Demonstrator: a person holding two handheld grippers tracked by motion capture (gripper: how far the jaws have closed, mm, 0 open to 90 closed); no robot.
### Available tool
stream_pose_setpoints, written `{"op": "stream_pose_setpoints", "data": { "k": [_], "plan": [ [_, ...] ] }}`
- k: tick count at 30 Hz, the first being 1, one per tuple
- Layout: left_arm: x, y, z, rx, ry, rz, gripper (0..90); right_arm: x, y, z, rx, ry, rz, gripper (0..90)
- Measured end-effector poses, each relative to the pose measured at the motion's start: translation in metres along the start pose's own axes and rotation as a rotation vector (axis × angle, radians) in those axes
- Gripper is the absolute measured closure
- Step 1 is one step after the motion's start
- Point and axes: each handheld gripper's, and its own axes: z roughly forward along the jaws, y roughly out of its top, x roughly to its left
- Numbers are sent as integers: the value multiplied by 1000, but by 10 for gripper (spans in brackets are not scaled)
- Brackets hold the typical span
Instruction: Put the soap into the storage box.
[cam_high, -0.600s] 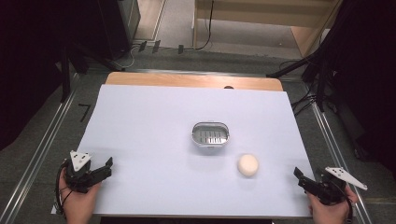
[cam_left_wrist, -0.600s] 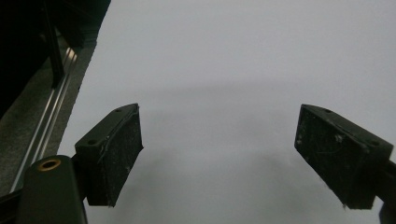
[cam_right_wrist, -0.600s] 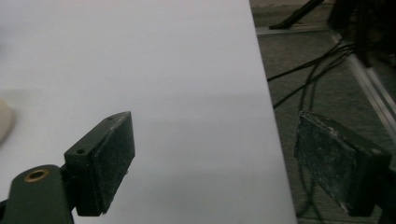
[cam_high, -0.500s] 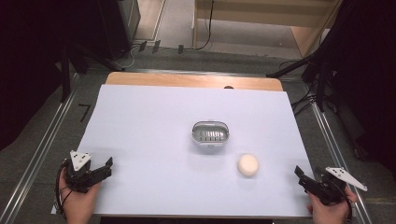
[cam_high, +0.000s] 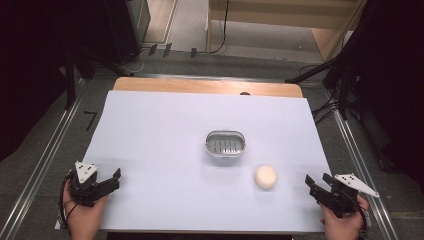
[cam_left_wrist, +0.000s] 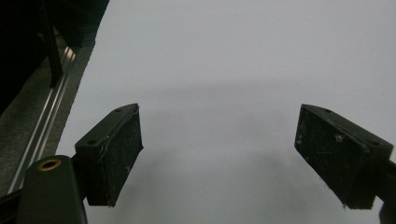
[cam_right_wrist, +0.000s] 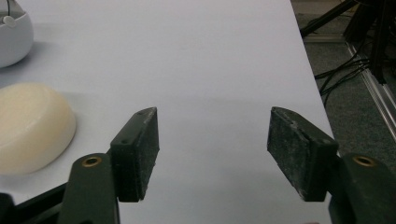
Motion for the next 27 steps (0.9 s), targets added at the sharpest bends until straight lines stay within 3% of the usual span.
{"op": "stream_pose_setpoints", "data": {
  "k": [2, 7, 13, 15, 27],
  "plan": [
    [0, 0, 0, 1, 0, 0, 160, 2, 0, 2, 16, 17, 8, 353],
    [0, 0, 0, 3, 0, 0, 160, 15, 0, 5, 73, 3, -24, 283],
    [0, 0, 0, 2, 1, 6, 160, 30, -1, 12, 160, 34, -68, 176],
    [0, 0, 0, 3, 1, 5, 160, 32, -1, 14, 174, 43, -81, 134],
    [-1, 0, 0, 2, 2, 7, 160, 44, -2, 16, 204, 81, -110, 134]
  ]
}}
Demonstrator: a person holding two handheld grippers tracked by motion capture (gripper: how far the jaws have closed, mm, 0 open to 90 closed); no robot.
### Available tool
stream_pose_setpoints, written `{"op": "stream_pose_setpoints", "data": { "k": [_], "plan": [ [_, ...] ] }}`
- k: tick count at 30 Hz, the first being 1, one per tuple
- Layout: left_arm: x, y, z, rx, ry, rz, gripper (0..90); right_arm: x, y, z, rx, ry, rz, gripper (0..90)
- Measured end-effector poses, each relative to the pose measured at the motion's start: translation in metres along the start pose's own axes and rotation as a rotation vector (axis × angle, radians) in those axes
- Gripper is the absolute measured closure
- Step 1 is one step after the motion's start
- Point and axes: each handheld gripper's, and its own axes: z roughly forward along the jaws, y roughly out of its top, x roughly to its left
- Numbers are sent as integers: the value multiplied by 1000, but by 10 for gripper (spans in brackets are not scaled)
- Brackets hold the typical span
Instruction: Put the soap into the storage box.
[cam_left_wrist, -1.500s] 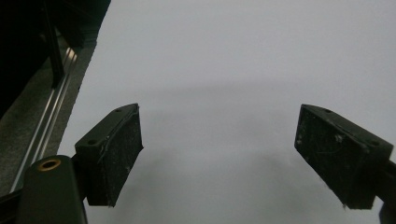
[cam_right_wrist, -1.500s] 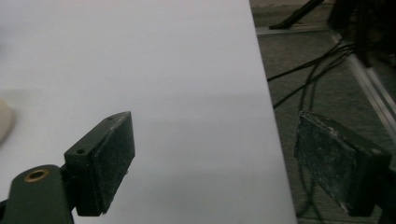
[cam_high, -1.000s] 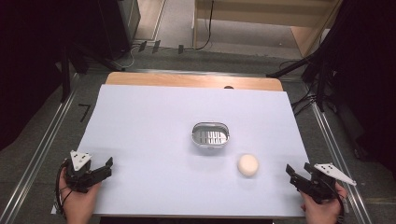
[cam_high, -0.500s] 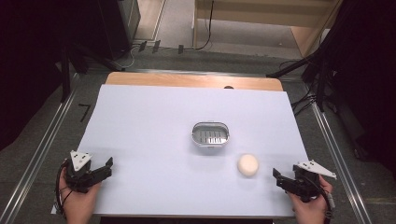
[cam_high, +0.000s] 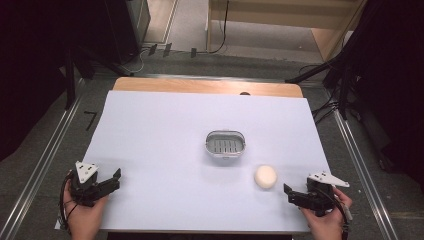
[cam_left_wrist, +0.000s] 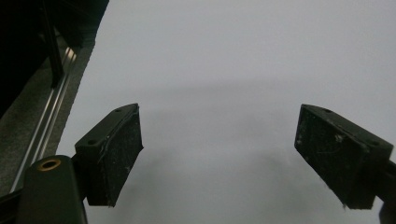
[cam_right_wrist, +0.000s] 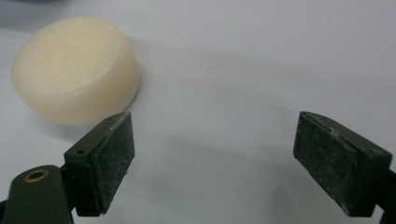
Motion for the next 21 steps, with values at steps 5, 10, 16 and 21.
{"op": "stream_pose_setpoints", "data": {
  "k": [5, 10, 16, 21],
  "plan": [
    [0, 0, 0, -2, 0, 0, 160, 5, 0, 2, 10, 13, -26, 134],
    [-1, 0, 0, 1, 4, 3, 160, 9, 0, 3, 16, 21, -26, 134],
    [-1, 0, 0, 3, 5, 7, 160, 15, 0, 4, 16, 31, -41, 133],
    [-1, 0, 0, 2, 5, 5, 160, 19, 0, 6, 24, 36, -45, 132]
  ]
}}
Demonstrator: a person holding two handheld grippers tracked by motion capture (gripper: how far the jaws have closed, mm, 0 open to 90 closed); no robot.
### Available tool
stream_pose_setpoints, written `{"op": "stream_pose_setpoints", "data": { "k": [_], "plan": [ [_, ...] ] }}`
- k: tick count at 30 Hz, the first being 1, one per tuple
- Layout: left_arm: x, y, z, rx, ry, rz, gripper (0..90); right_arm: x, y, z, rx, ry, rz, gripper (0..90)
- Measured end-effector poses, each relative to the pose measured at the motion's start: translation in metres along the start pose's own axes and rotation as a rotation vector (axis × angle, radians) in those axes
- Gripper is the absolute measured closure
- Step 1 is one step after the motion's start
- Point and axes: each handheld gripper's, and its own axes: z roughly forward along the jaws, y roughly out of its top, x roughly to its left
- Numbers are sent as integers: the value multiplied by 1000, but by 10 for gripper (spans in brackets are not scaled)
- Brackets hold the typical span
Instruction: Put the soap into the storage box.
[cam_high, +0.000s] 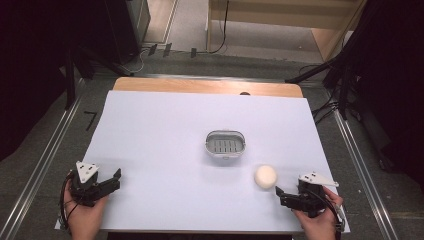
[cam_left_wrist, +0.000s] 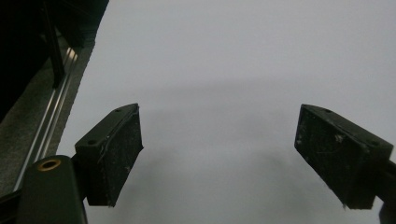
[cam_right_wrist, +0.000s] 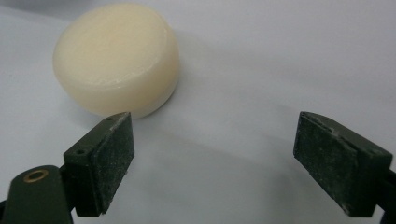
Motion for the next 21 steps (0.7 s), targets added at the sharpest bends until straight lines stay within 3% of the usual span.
{"op": "stream_pose_setpoints", "data": {
  "k": [21],
  "plan": [
    [0, 0, 0, 2, 1, 2, 160, 11, 2, 4, 8, 42, -19, 115]
  ]
}}
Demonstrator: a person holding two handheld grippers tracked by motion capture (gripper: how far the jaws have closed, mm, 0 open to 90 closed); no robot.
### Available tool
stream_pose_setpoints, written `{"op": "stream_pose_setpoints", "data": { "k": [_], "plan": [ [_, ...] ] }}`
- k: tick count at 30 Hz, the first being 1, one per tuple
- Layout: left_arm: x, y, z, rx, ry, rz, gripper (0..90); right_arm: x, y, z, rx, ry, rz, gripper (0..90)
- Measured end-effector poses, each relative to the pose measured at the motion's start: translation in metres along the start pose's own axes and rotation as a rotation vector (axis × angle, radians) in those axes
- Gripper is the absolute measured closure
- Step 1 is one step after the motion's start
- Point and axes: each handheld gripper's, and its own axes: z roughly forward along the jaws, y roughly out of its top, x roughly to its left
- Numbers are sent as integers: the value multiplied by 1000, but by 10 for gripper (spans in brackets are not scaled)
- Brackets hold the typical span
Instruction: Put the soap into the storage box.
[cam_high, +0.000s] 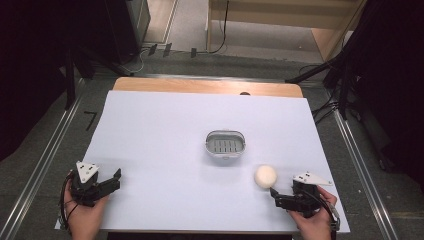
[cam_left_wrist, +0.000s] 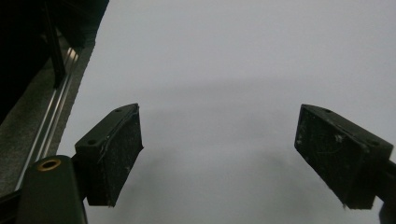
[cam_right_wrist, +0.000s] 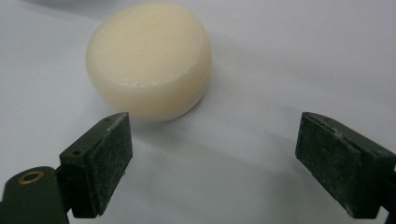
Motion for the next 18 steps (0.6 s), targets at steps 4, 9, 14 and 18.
{"op": "stream_pose_setpoints", "data": {
  "k": [4, 9, 14, 18],
  "plan": [
    [0, 0, 0, -1, 0, 0, 160, 3, 1, 1, 5, 2, -2, 115],
    [0, 0, 0, 1, 1, 1, 160, 6, 2, 3, 2, 15, -12, 121],
    [0, 0, 0, 0, 1, 1, 160, 9, 3, 4, 4, 20, -14, 129],
    [0, 0, 0, 2, 2, 3, 160, 12, 4, 6, 10, 21, -17, 132]
  ]
}}
